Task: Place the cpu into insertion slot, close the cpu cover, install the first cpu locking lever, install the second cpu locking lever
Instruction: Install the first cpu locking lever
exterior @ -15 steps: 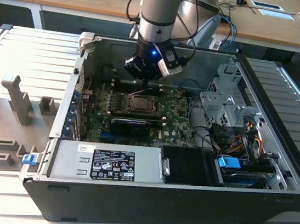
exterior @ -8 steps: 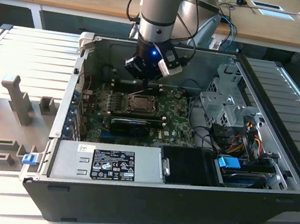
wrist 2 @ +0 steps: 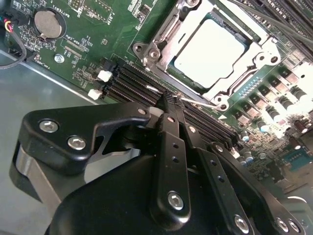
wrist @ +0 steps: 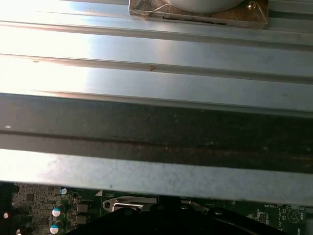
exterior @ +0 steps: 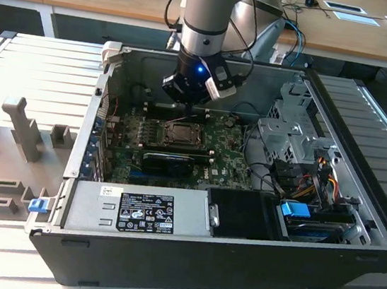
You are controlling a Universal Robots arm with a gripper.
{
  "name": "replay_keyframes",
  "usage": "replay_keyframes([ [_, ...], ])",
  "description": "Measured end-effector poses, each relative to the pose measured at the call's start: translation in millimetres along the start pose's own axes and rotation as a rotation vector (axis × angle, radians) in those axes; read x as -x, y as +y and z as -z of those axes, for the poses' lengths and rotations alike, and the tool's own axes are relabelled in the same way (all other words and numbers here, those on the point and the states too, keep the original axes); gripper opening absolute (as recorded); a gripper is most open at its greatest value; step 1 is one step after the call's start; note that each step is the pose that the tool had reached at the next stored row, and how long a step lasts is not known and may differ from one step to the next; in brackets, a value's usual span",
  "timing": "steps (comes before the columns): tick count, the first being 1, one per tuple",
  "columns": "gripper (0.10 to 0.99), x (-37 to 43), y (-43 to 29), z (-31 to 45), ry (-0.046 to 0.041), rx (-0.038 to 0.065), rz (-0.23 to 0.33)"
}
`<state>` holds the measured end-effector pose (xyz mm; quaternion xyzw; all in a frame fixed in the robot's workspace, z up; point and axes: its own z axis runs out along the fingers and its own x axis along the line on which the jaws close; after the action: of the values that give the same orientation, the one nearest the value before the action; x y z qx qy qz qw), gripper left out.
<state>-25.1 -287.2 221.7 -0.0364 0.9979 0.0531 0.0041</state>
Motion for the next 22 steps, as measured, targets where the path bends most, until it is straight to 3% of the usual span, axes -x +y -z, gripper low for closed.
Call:
replay_keyframes([
  [11,0.106,7.5,-1.7,-11.0,0.0000,0.000,0.000],
  [22,0.106,9.7,-2.9,-17.6,0.0005,-0.003,0.000],
])
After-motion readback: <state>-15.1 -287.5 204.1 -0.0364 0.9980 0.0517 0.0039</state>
